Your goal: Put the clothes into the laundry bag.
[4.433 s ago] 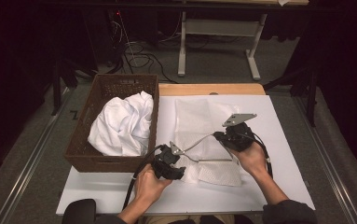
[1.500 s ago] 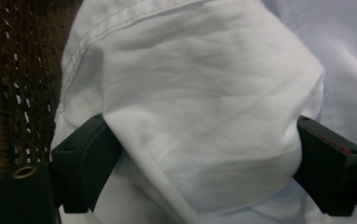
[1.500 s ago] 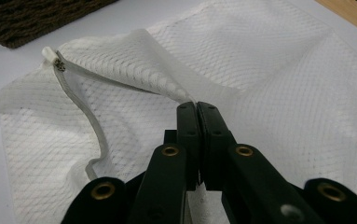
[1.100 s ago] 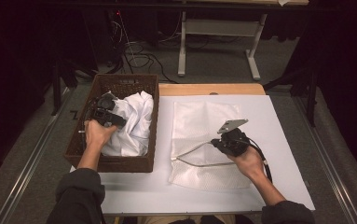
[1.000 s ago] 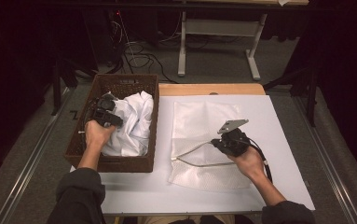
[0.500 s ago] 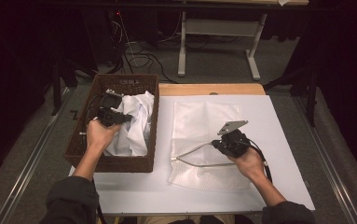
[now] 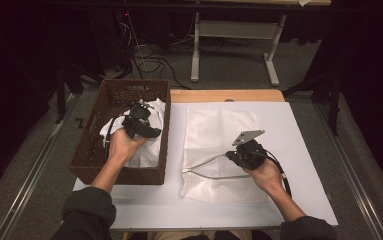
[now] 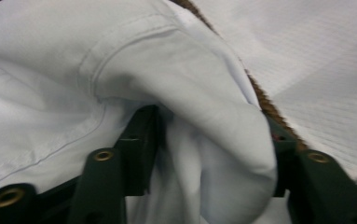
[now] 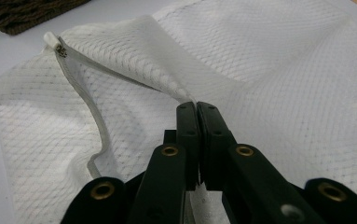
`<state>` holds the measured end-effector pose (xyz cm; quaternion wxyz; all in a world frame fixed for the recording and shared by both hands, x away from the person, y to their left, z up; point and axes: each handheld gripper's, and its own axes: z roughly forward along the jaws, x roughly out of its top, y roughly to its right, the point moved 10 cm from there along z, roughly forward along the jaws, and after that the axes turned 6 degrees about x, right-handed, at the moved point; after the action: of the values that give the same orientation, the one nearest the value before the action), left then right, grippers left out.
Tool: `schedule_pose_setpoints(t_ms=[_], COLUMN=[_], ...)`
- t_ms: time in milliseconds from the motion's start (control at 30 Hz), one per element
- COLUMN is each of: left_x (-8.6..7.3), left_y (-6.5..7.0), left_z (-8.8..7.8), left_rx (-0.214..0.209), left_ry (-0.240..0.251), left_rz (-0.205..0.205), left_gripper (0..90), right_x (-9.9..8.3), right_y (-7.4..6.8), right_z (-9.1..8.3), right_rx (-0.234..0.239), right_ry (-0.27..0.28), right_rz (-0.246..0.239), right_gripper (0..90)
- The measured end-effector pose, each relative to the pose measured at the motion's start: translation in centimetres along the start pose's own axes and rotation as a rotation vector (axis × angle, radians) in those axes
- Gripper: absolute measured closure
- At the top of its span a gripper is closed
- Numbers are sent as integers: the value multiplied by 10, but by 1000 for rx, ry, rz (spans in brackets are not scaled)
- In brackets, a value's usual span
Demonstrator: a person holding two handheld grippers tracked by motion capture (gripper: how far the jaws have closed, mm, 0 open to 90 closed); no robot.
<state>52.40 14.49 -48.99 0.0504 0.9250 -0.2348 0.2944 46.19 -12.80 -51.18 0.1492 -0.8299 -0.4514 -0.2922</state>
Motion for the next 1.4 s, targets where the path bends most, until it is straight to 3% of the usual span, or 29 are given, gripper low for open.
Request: schedule_pose_setpoints(t_ms=[67,133,167,333,367,400,433,500,533,767,867,1100,1300,1367,1400], left_x=[-1,-4,-4,-10,-13,-16,-16,-23,-27,-36,-40,-40,-45,-46,-46], left_y=[-2,-8,-8,-15,-18,-24,-24,-33,-35,-48,-57,-61,-60,-58,-57], left_z=[4,14,14,34,39,46,46,54,59,67,70,79,83,84,84], left_rx=[13,65,65,113,110,110,110,155,158,203,245,250,213,189,154], left_ry=[-13,-42,-42,-109,-127,-143,-143,-184,-220,-270,-294,-349,-360,-354,-351], left_rz=[-13,-35,-35,-41,-56,-99,-99,-110,-120,-140,-151,-157,-174,-179,-197], left_gripper=[387,325,292,217,196,159,153,150,150,162,161,167,220,269,291], right_x=[0,-1,-1,-5,-6,-7,-7,-7,-7,-7,-8,-8,-8,-8,-7], right_y=[0,0,0,1,2,1,1,0,0,0,0,4,6,4,3], right_z=[0,-1,-1,0,0,0,1,0,0,-1,-2,-6,-6,-6,-6], right_rx=[2,1,1,4,4,5,5,5,6,4,2,0,2,3,2], right_ry=[2,2,2,0,-1,-1,0,0,-2,-6,-9,-4,1,3,5], right_rz=[1,-1,-1,10,11,20,14,16,15,8,6,19,24,23,19], right_gripper=[890,889,889,887,887,887,887,887,888,887,888,888,888,888,888])
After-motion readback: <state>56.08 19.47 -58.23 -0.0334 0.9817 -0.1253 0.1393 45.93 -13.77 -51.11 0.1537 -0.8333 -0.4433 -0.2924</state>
